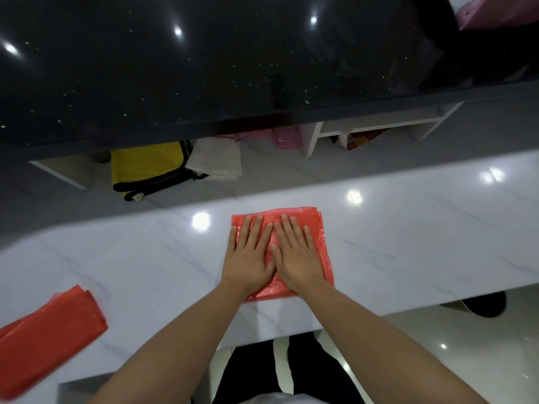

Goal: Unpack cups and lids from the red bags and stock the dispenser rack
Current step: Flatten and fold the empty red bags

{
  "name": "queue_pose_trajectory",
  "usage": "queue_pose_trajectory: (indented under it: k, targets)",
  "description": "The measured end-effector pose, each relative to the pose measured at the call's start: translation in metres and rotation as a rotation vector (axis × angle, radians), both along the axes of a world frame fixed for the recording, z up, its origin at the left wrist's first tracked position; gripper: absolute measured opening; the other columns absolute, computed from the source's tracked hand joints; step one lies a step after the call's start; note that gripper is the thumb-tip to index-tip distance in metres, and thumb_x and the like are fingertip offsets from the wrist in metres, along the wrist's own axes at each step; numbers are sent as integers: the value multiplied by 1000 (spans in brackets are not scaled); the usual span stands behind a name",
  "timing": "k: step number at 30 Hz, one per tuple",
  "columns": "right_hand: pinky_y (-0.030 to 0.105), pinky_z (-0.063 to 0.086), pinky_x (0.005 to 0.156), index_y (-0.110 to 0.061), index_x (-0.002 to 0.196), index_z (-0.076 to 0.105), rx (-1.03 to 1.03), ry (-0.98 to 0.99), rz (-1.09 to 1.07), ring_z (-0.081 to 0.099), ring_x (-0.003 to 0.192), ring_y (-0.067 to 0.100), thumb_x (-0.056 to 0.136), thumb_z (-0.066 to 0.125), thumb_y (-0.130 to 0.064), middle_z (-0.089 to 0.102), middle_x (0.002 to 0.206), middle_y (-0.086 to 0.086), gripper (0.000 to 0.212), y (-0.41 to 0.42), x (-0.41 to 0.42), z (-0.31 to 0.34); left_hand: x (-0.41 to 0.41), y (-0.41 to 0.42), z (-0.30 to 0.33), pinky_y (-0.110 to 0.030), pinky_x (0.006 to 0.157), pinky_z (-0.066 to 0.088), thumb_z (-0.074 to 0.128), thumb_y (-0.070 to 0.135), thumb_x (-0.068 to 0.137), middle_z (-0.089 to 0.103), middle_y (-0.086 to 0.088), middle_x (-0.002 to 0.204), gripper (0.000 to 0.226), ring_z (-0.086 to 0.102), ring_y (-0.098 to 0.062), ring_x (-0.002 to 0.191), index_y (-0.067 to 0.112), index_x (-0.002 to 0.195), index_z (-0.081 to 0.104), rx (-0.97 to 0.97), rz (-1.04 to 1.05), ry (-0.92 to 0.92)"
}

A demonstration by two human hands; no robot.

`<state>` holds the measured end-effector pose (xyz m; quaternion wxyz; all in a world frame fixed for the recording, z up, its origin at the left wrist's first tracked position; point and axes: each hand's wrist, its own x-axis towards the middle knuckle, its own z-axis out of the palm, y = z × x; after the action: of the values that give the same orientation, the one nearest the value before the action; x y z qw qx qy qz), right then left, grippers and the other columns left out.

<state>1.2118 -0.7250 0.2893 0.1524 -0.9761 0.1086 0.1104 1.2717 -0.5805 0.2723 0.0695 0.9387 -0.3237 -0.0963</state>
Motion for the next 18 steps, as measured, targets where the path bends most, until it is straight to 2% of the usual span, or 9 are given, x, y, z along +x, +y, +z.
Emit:
queue_pose_trajectory:
  k: [3,6,9,13,18]
  targets:
    - [44,-5,126,-26,161,0,-65,-71,12,-17,154,13,106,12,-46,-8,169,-4,60,-16,-9,-11,3,3,-3,-53,125,2,19,56,104,-5,-2,170,69,-13,-23,156,22,162,4,4,-32,-10]
    - [46,2,126,-27,162,8,-81,-113,3,-11,155,16,107,21,-46,-1,170,-2,59,-29,-11,-16,4,6,-5,-54,125,8,22,50,106,0,-2,170,64,-9,-22,156,23,162,8,-18,-36,-9]
    - [46,3,126,-28,162,10,-87,-103,-37,-11,155,16,106,22,-48,-1,170,-2,60,-39,-14,-18,5,6,-4,-52,125,9,25,46,106,2,-1,170,63,-8,-21,156,23,162,10,-20,-24,-8]
    - [46,6,127,-26,162,13,-98,-103,-45,-8,156,16,105,25,-51,6,169,-3,63,-49,-16,-17,6,4,0,-43,127,3,25,44,106,5,0,170,61,-9,-17,156,22,162,13,-55,72,13]
    - [44,3,127,-22,162,13,-99,-94,-38,-8,155,12,105,23,-53,9,169,-4,65,-54,-17,-18,10,8,1,-40,127,0,22,49,106,2,2,170,63,-10,-15,155,24,162,11,-46,92,30]
